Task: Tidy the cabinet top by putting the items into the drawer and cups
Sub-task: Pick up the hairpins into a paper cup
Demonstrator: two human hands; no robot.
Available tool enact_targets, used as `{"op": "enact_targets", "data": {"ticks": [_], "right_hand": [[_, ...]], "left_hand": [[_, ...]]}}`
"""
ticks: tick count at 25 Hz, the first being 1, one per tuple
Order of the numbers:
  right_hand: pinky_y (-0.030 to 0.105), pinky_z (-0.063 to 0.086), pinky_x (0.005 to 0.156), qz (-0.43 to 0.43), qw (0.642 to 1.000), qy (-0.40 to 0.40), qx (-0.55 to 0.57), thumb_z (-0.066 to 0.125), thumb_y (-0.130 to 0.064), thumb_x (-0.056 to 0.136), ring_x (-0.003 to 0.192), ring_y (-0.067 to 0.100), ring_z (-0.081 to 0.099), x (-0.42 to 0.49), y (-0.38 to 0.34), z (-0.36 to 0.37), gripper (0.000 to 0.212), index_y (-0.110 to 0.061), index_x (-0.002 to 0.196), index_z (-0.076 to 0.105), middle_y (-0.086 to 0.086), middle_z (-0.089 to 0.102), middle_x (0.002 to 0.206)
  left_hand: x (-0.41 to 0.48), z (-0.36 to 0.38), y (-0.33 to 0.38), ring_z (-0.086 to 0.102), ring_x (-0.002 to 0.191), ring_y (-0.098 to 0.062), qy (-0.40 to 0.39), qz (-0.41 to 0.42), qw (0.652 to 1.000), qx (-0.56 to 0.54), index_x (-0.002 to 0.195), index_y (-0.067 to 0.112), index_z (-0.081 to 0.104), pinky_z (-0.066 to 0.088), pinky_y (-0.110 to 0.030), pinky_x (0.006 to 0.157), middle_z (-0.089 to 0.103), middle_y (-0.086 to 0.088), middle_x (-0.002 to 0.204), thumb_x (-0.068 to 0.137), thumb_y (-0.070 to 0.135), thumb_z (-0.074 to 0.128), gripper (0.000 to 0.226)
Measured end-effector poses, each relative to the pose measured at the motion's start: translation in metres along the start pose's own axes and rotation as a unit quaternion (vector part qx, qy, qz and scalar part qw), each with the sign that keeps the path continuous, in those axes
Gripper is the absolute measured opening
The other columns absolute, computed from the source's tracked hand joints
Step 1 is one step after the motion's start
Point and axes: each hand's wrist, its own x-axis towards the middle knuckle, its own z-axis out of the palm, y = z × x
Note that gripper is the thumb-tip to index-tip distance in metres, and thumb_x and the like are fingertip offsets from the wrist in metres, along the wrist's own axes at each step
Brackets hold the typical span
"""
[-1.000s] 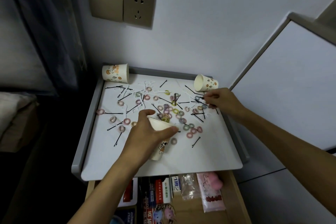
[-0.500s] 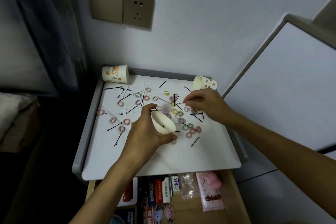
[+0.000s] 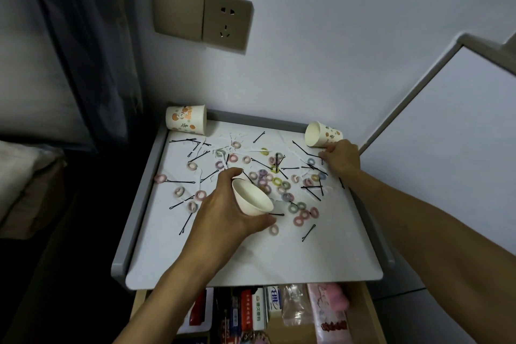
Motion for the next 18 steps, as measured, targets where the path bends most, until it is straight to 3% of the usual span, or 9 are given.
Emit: {"op": "enact_targets", "data": {"ticks": [3,9,12,16,18], "right_hand": [[0.032,0.053,0.079,-0.033,0.999,0.000,0.006,0.075,-0.018,0.079,0.088,0.025,0.065,0.001,-0.001,0.007,0.012,-0.013,0.089,0.078,0.009,0.074,0.091],[0.035,0.048,0.071,-0.124,0.991,-0.041,-0.042,0.058,-0.007,0.083,0.084,0.028,0.062,-0.004,-0.002,0.009,0.015,-0.008,0.078,0.072,0.011,0.070,0.085],[0.033,0.043,0.065,-0.137,0.986,-0.049,-0.079,0.051,-0.014,0.089,0.083,0.028,0.059,-0.006,-0.002,0.008,0.017,-0.010,0.079,0.065,0.008,0.065,0.082],[0.023,0.040,0.058,-0.122,0.992,-0.027,0.023,0.058,-0.013,0.090,0.077,0.019,0.059,-0.009,-0.024,0.010,0.014,-0.009,0.084,0.069,0.006,0.065,0.081],[0.029,0.048,0.064,-0.106,0.994,-0.005,0.034,0.062,-0.010,0.087,0.077,0.025,0.063,-0.009,-0.038,0.016,0.014,-0.003,0.081,0.073,0.012,0.070,0.079]], "left_hand": [[0.001,-0.002,-0.001,0.058,0.095,-0.008,0.002,-0.006,1.000,-0.004,0.129,0.040,0.038,0.053,-0.031,0.079,0.055,0.020,0.103,0.058,0.037,0.090,0.088],[0.000,-0.001,-0.003,0.055,0.092,0.001,-0.001,-0.004,1.000,-0.009,0.128,0.040,0.039,0.045,-0.015,0.070,0.053,0.022,0.101,0.060,0.035,0.090,0.085],[0.000,0.000,-0.002,0.056,0.091,0.000,0.000,-0.009,1.000,-0.016,0.127,0.040,0.039,0.046,-0.016,0.071,0.054,0.022,0.100,0.060,0.035,0.090,0.084],[0.003,-0.002,-0.005,0.058,0.095,-0.008,0.011,-0.017,1.000,-0.014,0.129,0.040,0.040,0.049,-0.024,0.077,0.055,0.018,0.104,0.059,0.038,0.090,0.087],[0.003,-0.002,-0.006,0.058,0.096,-0.010,0.015,-0.021,0.999,-0.018,0.129,0.039,0.040,0.050,-0.027,0.079,0.057,0.016,0.105,0.058,0.038,0.091,0.086]]}}
